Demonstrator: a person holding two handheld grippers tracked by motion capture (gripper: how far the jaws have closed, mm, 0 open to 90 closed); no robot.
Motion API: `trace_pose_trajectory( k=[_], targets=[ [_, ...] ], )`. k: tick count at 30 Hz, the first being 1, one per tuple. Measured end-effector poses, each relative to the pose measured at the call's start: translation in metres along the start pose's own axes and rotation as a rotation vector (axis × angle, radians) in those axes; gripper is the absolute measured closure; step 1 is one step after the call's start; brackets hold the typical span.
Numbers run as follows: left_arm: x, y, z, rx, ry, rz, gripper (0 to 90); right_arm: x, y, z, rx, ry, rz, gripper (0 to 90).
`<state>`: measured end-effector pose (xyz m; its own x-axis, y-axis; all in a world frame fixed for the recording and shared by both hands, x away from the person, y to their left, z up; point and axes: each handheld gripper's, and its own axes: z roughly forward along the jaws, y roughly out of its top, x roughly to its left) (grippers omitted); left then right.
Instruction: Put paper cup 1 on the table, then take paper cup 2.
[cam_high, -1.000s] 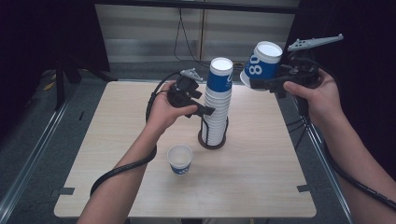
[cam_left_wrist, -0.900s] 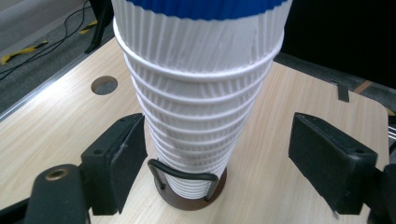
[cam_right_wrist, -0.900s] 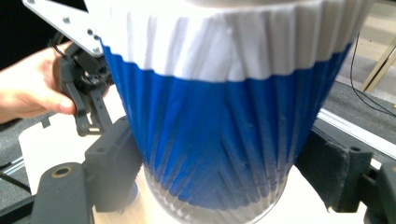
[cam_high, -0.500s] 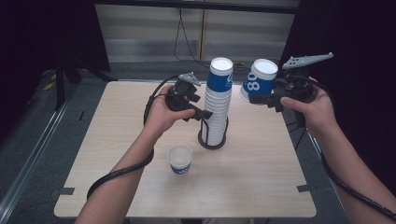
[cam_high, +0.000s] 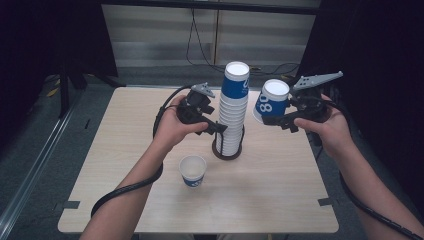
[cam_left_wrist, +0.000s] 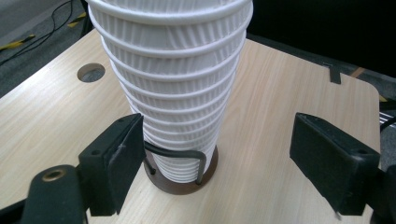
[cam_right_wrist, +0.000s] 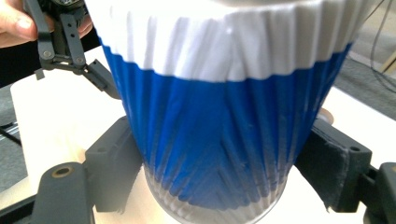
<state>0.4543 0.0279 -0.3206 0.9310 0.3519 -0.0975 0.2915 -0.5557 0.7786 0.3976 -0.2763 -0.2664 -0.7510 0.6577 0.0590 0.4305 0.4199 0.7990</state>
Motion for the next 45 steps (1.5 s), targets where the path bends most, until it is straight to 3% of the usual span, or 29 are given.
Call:
trace_pose_trajectory(
  k=[14,35,45],
  targets=[
    [-0.003,-0.01,0.007,0.015,-0.024,0.008,17.8,0.005,-0.016,0.018,0.039,0.031,-0.032,20.1],
    [-0.01,-0.016,0.012,0.021,-0.051,0.016,17.3,0.011,-0.035,0.033,0.088,0.063,-0.06,20.1],
    [-0.015,-0.015,0.013,0.024,-0.069,0.04,17.2,0.014,-0.043,0.037,0.114,0.078,-0.068,20.1]
  ],
)
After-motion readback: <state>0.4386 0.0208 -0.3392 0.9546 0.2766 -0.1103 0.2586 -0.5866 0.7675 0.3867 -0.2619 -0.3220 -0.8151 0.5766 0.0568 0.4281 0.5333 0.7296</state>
